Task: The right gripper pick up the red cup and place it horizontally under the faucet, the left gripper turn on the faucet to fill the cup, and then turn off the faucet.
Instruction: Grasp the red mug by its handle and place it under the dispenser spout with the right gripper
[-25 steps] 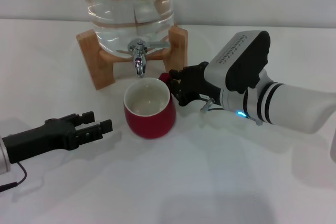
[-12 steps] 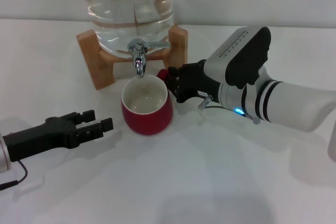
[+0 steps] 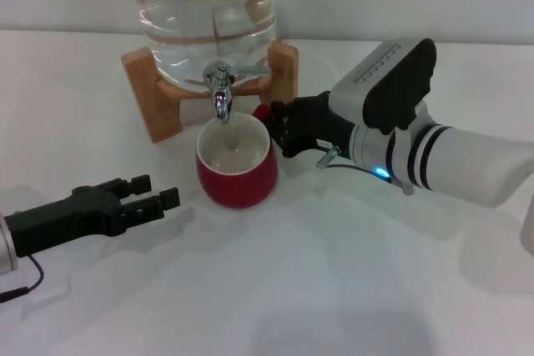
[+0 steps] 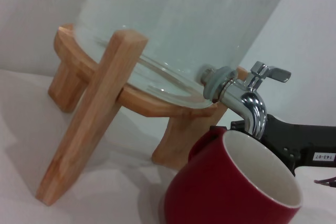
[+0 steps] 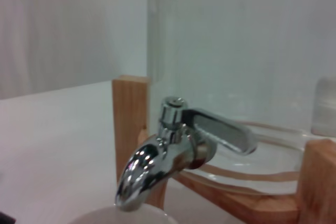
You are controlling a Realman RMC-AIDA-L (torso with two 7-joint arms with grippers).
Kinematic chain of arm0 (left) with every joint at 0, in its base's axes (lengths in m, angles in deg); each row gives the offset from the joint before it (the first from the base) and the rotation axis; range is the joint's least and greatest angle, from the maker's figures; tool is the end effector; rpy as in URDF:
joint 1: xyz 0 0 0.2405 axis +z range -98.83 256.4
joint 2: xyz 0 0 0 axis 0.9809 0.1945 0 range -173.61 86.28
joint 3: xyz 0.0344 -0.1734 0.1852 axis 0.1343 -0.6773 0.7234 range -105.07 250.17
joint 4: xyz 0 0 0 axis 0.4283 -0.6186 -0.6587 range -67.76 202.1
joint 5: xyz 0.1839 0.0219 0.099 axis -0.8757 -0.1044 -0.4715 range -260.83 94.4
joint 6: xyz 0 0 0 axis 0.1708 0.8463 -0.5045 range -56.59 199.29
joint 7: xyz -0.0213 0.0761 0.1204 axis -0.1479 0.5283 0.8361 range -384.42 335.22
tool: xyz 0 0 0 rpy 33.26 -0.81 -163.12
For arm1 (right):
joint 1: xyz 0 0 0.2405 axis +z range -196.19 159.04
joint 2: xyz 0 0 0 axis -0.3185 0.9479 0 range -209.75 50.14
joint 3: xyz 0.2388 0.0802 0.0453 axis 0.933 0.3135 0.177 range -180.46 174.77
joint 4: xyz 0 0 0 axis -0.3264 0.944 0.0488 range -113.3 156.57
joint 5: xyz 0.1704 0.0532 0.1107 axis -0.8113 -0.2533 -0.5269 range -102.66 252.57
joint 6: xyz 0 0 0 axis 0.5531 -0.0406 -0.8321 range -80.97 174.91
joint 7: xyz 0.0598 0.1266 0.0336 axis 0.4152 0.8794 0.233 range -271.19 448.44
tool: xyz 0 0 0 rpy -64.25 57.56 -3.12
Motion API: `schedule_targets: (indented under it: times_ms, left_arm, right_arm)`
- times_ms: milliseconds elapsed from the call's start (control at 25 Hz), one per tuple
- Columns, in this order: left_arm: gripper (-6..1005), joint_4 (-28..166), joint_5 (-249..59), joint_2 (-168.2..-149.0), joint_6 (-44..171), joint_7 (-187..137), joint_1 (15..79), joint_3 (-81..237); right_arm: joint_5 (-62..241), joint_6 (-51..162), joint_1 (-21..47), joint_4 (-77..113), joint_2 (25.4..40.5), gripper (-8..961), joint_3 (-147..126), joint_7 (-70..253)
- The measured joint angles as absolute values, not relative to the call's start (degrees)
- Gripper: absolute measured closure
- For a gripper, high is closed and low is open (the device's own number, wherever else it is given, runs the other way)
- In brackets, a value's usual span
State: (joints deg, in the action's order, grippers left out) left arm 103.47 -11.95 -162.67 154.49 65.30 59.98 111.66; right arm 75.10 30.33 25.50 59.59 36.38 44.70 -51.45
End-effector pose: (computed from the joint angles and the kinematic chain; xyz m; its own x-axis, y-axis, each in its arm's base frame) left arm -0.3279 0.2876 0.0059 0.5194 0.5955 0.6129 0.8002 -0.5906 -0.1042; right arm 0.1464 0.3947 -0.1317 0.8784 -0.2084 -0.4302 -0.4248 -0.7530 -0.5026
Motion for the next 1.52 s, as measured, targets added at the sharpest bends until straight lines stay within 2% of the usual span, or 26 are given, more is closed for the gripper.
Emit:
schedule_targets:
  times_ms: [1160,1400,1520]
  left_arm:
    - [243,103.5,-11.8,-162.67,154.8,65.1,60.0,111.7]
    - [244,103.5,-11.8,-162.67,154.8,65.1,59.9,111.7]
    - [244,103.5,-11.9,-162.67,154.7,65.1,59.9,111.7]
  right_arm:
    - [72.0,30.0,27.4,57.3,36.38,782,40.3,-54.0]
    - [72.1,29.9,27.0,57.3,36.38,713,40.4,-54.0]
    - [72.1,29.8,26.8,57.3,36.38,709,40.7,-54.0]
